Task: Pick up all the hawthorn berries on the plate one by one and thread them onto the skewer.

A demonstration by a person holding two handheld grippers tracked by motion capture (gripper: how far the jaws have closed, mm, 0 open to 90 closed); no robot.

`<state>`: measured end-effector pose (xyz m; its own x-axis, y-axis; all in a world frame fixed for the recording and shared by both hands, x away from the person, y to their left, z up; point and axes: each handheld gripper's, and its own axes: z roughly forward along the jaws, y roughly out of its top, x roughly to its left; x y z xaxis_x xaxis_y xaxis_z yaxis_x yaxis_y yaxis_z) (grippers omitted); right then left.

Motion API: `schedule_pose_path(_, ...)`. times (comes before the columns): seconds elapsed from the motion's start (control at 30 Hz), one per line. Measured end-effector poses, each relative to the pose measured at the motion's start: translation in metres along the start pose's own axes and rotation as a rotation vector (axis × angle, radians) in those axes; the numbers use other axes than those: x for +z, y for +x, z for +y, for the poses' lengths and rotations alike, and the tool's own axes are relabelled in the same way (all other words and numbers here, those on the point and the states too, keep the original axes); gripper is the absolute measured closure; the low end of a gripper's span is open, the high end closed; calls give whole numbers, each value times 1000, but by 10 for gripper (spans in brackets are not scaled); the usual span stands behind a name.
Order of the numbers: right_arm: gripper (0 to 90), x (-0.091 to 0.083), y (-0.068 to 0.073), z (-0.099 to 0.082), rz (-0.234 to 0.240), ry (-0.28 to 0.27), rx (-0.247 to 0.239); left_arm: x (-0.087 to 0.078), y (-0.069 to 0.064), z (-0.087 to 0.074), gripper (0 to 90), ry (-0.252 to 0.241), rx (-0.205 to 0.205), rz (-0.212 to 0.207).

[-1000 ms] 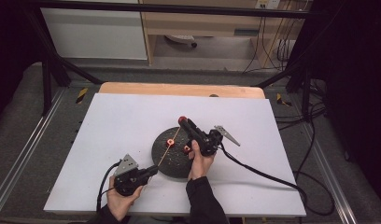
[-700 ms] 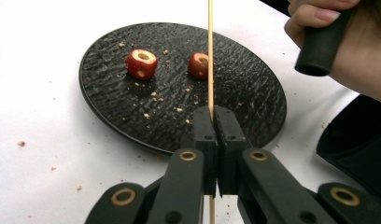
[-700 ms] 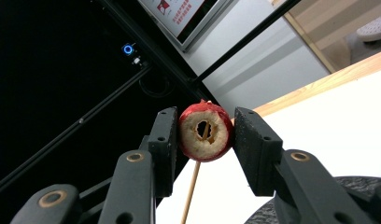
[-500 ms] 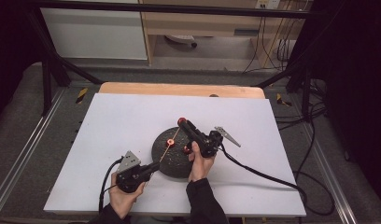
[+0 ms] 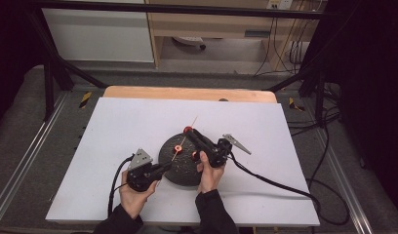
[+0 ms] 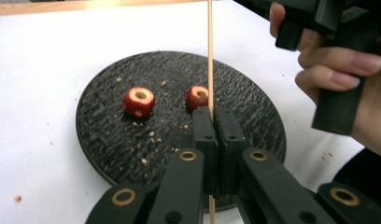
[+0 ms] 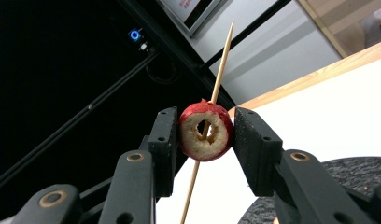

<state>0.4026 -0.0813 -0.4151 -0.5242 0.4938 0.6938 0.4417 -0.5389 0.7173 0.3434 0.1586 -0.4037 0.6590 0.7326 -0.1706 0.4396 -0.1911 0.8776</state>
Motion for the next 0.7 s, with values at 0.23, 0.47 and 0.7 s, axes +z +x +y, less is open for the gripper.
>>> schedule_pose_path(0.23, 614, -2, 1, -5, 4, 18, -11, 6, 0, 9, 884, 5, 14, -1)
schedule_pose_path(0.47, 614, -5, 4, -12, 5, 44, -30, 11, 1, 17, 884, 12, 28, -6)
schedule_pose_path(0.7, 613, -9, 5, -20, 6, 72, -51, 15, 1, 20, 884, 17, 31, -17)
